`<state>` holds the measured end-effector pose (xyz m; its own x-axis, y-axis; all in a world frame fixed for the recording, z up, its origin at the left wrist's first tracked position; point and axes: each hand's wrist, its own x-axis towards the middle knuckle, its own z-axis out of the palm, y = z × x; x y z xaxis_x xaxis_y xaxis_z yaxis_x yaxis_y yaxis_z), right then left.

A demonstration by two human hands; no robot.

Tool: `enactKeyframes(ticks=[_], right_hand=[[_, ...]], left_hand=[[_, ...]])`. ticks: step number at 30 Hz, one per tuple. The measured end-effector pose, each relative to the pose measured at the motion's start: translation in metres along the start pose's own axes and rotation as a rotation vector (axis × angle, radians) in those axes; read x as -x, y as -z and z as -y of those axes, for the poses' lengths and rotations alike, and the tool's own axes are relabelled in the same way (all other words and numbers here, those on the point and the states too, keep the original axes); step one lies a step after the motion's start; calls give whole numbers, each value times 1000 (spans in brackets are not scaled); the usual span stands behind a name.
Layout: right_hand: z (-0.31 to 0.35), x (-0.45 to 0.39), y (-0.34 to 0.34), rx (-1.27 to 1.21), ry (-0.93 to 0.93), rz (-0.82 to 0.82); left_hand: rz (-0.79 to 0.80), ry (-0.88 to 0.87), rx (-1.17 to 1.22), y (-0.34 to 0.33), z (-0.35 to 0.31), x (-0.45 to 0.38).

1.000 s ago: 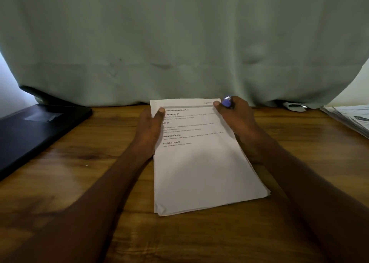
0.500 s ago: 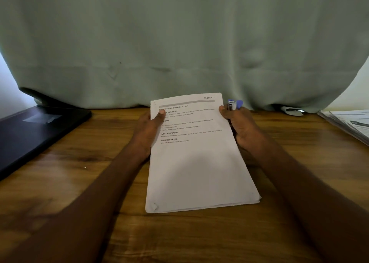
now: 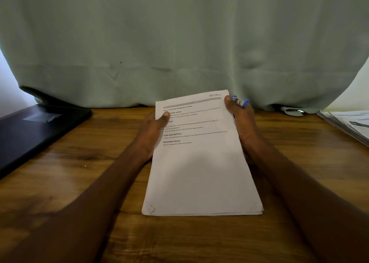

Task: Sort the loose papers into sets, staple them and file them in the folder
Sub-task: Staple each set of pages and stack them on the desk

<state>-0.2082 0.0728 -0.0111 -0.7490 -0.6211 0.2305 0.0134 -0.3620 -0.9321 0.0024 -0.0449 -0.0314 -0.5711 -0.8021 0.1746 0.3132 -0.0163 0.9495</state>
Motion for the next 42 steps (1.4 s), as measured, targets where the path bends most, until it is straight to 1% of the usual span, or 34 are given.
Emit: enactKeyframes(ticks=[3, 5, 8, 10, 12, 13, 15, 17, 19, 21, 25, 29, 32, 35, 37, 40, 42], right_hand=[[-1, 1, 1, 13, -18, 23], [-1, 2, 5, 79, 35, 14], [7, 3, 14, 306, 204, 1], [19, 1, 18, 531, 269, 40], [32, -1, 18, 733, 378, 106], [37, -1, 17, 796, 433, 152], [44, 4, 12, 837, 466, 298], [45, 9, 6, 910, 464, 440], [43, 13, -1, 985, 446, 536], [43, 16, -5, 1012, 417, 588], [47, 15, -2, 1083, 470, 650], [47, 14, -2, 1141, 478, 676], [44, 15, -8, 1171, 486, 696], [43, 16, -9, 1167, 504, 675], [43, 16, -8, 1128, 514, 640], [42, 20, -10, 1009, 457, 557], [39, 20, -10, 979, 420, 520]], left_hand=[[-4, -27, -24, 0, 2, -1], [5, -44, -74, 0, 5, -1], [30, -29, -140, -4, 11, 2], [109, -37, -204, -7, 15, 5], [206, -56, -247, -11, 17, 7], [242, -58, -248, -12, 17, 9], [289, -63, -244, -14, 17, 11], [276, -89, -286, -16, 19, 11], [249, -115, -350, -18, 21, 10], [235, -130, -390, -20, 22, 10], [175, -163, -445, -22, 22, 13], [147, -224, -560, -25, 21, 14], [150, -242, -584, -25, 22, 13], [135, -246, -596, -24, 23, 11], [146, -222, -559, -23, 23, 11], [180, -195, -504, -22, 22, 11], [193, -185, -483, -22, 23, 11]])
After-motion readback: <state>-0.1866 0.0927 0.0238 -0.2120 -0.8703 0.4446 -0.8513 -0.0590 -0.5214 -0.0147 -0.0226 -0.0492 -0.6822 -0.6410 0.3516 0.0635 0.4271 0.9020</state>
